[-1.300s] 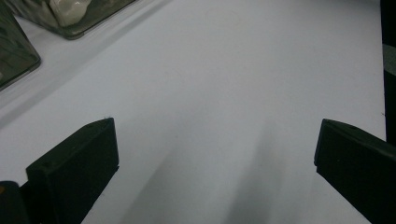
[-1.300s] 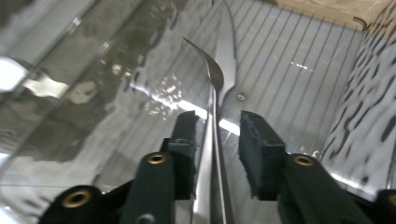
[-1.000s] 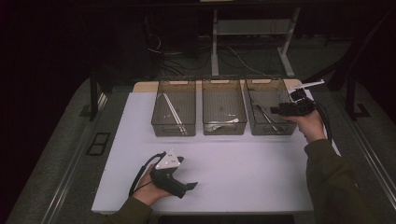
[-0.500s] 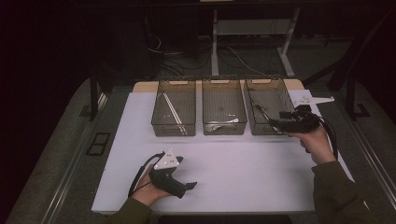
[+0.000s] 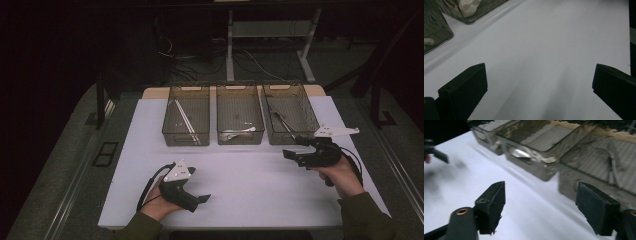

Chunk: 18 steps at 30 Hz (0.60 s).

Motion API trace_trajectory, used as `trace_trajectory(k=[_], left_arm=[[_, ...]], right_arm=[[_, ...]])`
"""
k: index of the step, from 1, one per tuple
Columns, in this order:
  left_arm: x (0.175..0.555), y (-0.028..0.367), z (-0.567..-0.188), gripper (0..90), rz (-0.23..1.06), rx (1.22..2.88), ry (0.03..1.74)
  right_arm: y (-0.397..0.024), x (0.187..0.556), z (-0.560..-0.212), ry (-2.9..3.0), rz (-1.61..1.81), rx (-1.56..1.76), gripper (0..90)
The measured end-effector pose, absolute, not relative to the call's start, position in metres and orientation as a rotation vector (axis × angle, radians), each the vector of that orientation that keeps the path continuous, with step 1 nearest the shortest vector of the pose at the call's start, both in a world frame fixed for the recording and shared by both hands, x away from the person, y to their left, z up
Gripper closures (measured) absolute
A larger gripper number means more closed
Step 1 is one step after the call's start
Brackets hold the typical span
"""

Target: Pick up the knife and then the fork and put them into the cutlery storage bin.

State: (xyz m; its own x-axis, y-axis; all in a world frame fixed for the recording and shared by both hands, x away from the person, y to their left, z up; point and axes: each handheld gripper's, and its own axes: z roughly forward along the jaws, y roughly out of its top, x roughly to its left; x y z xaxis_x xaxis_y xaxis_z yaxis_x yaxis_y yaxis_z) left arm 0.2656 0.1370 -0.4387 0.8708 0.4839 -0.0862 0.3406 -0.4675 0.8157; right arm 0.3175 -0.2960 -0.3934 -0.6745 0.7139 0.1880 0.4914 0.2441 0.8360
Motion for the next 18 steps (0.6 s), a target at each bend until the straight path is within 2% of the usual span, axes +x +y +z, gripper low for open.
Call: trace_trajectory(k=[9, 18], left_arm=[[0.266, 0.137, -0.439, 0.0, 0.192, 2.115, 0.583], [0.265, 0.137, -0.439, 0.0, 0.188, 2.116, 0.584]], right_arm=[[-0.286, 0.292, -0.410, 2.296, 1.417, 1.051, 20.1], [-0.294, 0.273, -0.432, 2.309, 1.403, 1.099, 19.0]])
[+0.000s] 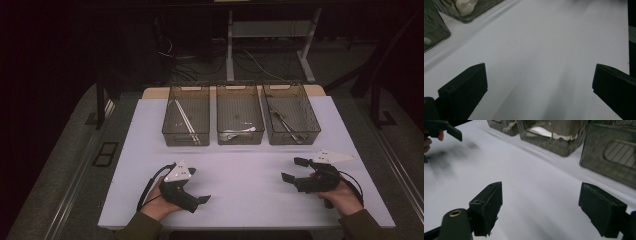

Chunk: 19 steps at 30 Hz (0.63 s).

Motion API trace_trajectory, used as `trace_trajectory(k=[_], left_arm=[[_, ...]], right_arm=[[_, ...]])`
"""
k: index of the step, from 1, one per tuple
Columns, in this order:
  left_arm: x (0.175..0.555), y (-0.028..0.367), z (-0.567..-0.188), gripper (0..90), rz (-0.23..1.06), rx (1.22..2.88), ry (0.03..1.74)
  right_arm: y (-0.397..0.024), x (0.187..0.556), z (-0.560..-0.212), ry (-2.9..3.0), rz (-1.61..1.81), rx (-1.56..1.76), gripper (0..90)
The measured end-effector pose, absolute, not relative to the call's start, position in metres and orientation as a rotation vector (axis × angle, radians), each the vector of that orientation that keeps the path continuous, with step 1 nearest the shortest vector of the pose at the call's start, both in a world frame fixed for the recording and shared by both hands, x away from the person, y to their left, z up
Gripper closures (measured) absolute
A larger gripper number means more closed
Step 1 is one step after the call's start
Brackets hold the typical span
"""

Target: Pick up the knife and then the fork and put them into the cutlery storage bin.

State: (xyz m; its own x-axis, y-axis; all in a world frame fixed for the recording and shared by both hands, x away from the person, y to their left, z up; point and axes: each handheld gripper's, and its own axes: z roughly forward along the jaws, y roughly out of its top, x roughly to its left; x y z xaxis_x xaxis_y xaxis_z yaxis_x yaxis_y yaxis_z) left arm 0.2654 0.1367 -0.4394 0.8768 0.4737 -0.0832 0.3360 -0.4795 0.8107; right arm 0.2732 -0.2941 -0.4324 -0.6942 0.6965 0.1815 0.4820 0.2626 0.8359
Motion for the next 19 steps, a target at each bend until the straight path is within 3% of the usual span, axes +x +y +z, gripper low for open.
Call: trace_trajectory(k=[19], left_arm=[[0.2652, 0.1372, -0.4395, 0.0, 0.182, 2.131, 0.582]], right_arm=[[-0.2992, 0.2630, -0.4402, 2.314, 1.394, 1.093, 18.9]])
